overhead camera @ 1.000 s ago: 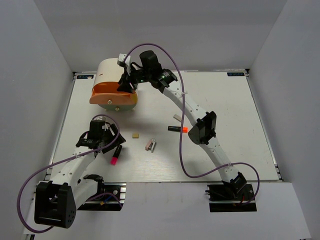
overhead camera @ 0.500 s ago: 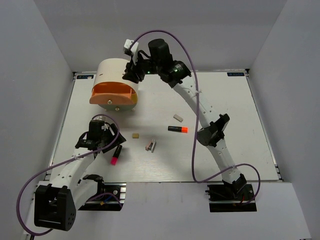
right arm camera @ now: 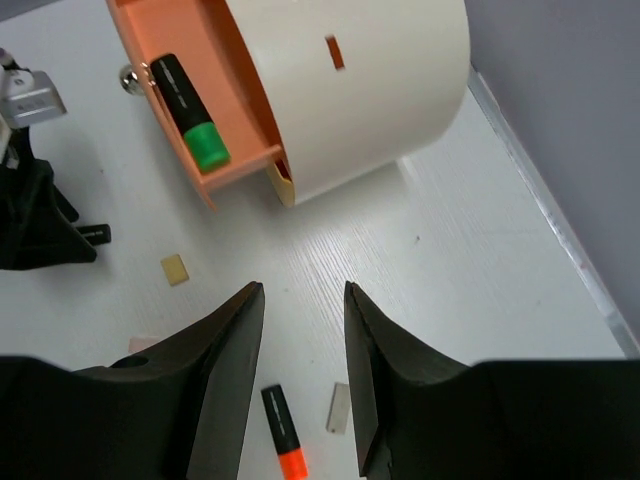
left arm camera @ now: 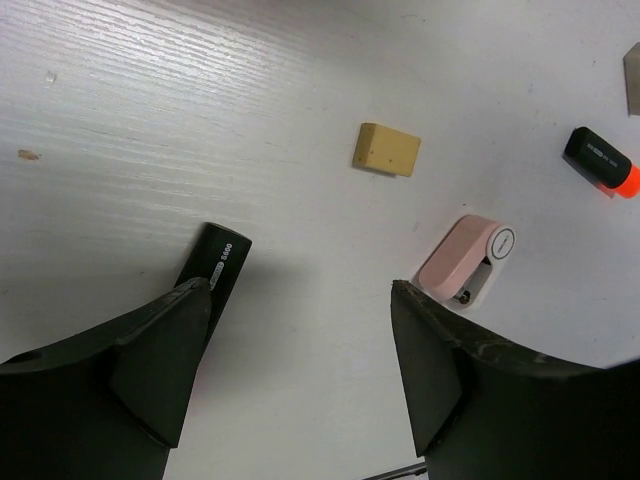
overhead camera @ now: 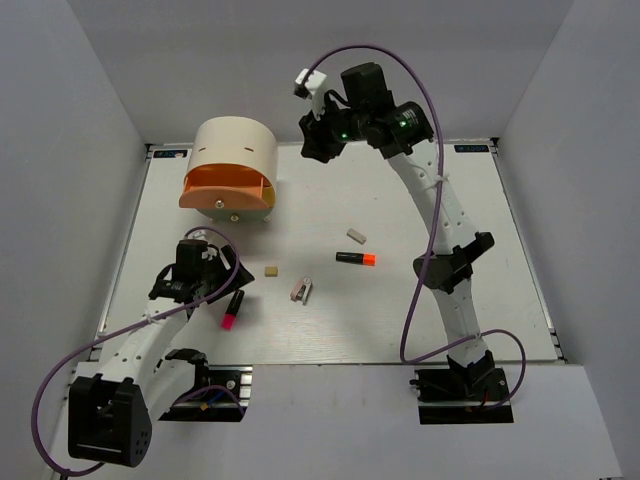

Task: Sort the stationery into containers
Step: Grab a piece of stationery with the left arm

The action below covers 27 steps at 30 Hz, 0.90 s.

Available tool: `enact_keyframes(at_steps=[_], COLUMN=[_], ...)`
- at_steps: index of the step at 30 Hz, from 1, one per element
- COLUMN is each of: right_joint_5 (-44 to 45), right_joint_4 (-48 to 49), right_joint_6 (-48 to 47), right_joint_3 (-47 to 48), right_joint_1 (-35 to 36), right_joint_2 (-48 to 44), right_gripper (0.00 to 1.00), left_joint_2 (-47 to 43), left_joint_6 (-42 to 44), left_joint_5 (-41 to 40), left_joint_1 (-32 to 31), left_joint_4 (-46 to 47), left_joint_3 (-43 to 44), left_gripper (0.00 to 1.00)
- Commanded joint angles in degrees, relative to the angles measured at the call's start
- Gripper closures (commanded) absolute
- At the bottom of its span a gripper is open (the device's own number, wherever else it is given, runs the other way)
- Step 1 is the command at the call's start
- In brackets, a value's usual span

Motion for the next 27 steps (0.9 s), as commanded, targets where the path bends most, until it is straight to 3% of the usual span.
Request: enact_keyframes(at_steps=[1,17,27], right_joint_5=[1.09,-5.05,-7.34], right_joint_4=[-3.48,-12.88,-12.97], right_joint_6=[0.44,-0.7,-0.44], right_joint_3=[1.49,1.31,0.69], right_joint_1=[-1.28,-6.82,-10.69], right_joint_2=[-4.52,-7.69,-10.85], right_gripper=[0.56,0.55,0.55], left_joint_2=[-1.88,-2.93,-3.46], left_joint_6=[1.28,2.33,2.86], left_joint_5=[1.36,1.36,0.84], left_joint_1=[-0.23,-1.81,-2.87], left_joint_4=[1.11,0.49,-0.56], left_joint_3=[1.32,3.08,3.61], left_gripper=[0.18,0.18,0.18])
